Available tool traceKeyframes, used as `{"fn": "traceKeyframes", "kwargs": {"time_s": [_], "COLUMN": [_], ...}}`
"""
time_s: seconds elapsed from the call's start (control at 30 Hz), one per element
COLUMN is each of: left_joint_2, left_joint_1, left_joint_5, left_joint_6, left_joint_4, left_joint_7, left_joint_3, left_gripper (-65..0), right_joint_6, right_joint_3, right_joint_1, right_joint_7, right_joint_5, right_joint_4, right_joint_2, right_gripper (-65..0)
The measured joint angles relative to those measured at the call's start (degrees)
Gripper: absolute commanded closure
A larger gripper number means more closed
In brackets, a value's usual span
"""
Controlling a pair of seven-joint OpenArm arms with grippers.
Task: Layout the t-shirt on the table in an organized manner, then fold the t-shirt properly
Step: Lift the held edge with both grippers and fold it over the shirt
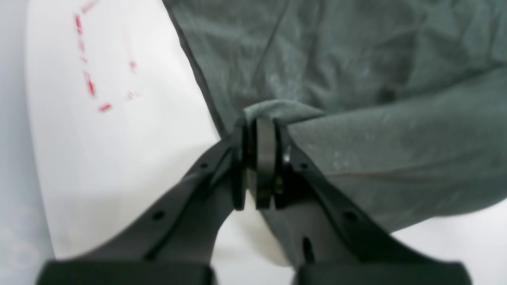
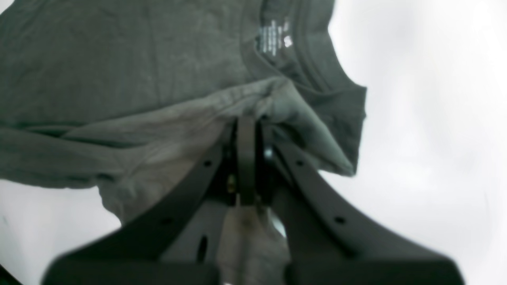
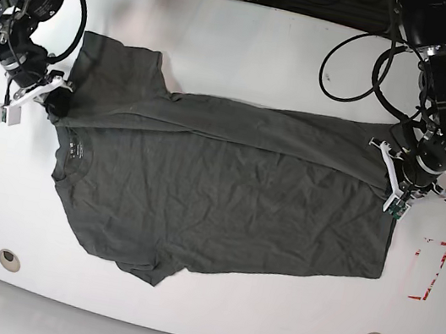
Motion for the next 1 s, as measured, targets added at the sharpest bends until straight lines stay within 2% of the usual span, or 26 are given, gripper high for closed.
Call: {"fn": "traceKeyframes", "kwargs": {"time_s": [0.23, 0.7, 0.77, 0.93, 1.0], "left_joint_2": [-1.2, -0.9, -0.9, -0.9, -0.9], "left_joint_1": [-1.0, -6.5, -7.4, -9.3, -10.1], "left_joint_5": [0.1, 0.1, 0.0, 0.0, 0.0], "left_joint_6": [0.0, 0.0, 0.0, 0.0, 0.0], "left_joint_4": [-3.8, -9.1, -9.8, -11.7, -13.0], "left_joint_7": [0.2, 0.2, 0.2, 0.2, 0.1], "left_joint_3": [-0.2, -0.2, -0.1, 0.0, 0.0], "left_gripper": [-2.5, -2.5, -2.5, -2.5, -2.5], "right_joint_6": [0.0, -0.6, -1.6, -1.6, -1.6], "right_joint_3": [-0.3, -0.5, -0.5, -0.5, -0.5], "right_joint_1": [3.4, 8.4, 9.0, 9.9, 10.1], "right_joint_7": [0.0, -0.1, 0.0, 0.6, 2.6], "right_joint_5": [0.0, 0.0, -0.9, -5.0, -6.5], "right_joint_4": [-4.6, -5.1, -5.1, -5.1, -5.1], "right_joint_2": [1.7, 1.7, 1.7, 1.1, 0.3], "right_gripper": [0.0, 0.0, 0.0, 0.0, 0.0]}}
